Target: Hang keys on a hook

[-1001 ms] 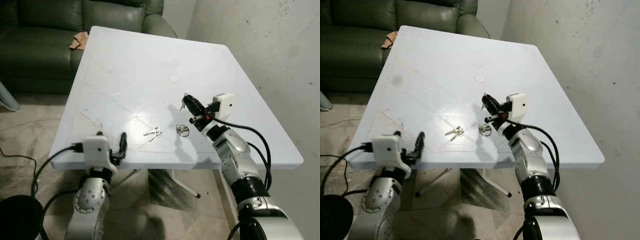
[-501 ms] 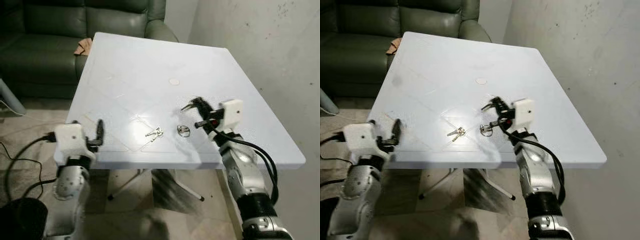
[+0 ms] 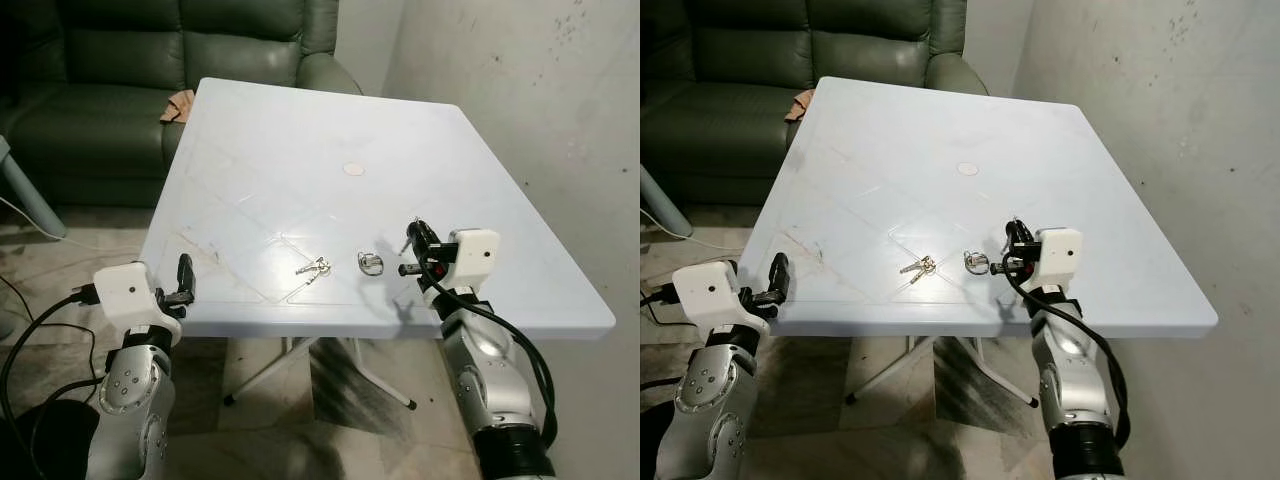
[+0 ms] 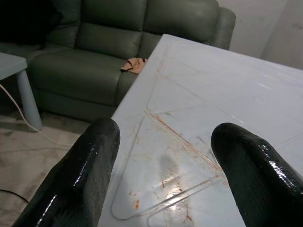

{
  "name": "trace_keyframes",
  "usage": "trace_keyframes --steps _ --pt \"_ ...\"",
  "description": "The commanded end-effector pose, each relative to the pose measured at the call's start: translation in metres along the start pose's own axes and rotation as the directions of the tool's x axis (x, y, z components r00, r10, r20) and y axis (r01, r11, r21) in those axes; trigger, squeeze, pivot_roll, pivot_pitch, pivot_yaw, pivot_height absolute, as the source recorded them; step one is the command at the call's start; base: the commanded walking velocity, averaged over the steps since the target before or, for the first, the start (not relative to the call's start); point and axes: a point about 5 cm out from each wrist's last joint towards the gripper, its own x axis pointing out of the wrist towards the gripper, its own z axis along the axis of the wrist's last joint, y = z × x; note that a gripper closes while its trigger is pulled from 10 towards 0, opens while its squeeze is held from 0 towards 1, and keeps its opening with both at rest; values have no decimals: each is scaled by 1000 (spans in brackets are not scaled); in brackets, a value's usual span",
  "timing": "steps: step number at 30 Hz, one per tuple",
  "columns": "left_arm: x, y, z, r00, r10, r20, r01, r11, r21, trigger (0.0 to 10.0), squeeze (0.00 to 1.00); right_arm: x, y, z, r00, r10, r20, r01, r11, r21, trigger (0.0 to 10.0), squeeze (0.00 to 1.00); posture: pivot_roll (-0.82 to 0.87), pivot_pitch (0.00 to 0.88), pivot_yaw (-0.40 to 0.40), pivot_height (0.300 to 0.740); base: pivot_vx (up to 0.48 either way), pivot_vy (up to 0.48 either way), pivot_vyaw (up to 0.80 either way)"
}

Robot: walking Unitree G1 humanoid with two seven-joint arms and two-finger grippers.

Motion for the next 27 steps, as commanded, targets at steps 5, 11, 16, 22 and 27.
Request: trace_keyframes --steps 5,11,16,22,27 --pt "5 7 4 1000 11 16 -12 1000 19 10000 0 4 -13 6 999 -33 11 34 991 -132 10000 0 -9 0 -88 740 0 0 0" --pt "15 12 9 1000 14 20 -15 1000 19 10000 0 9 -20 10 997 -72 5 72 988 -136 10000 0 -12 0 -87 740 0 0 -792" --pt "22 16 14 999 24 38 -25 999 28 10000 0 11 -12 7 999 -49 -1 48 989 -138 10000 0 -11 0 -90 740 0 0 -774" --pt "27 14 17 998 24 57 -26 999 34 10000 0 13 5 5 1000 19 8 -17 987 -158 10000 0 -2 0 -92 740 0 0 -769" --pt "29 9 15 999 16 48 -17 1000 9 10000 0 15 11 4 999 45 7 -43 985 -169 10000 0 0 0 -93 740 0 96 -769"
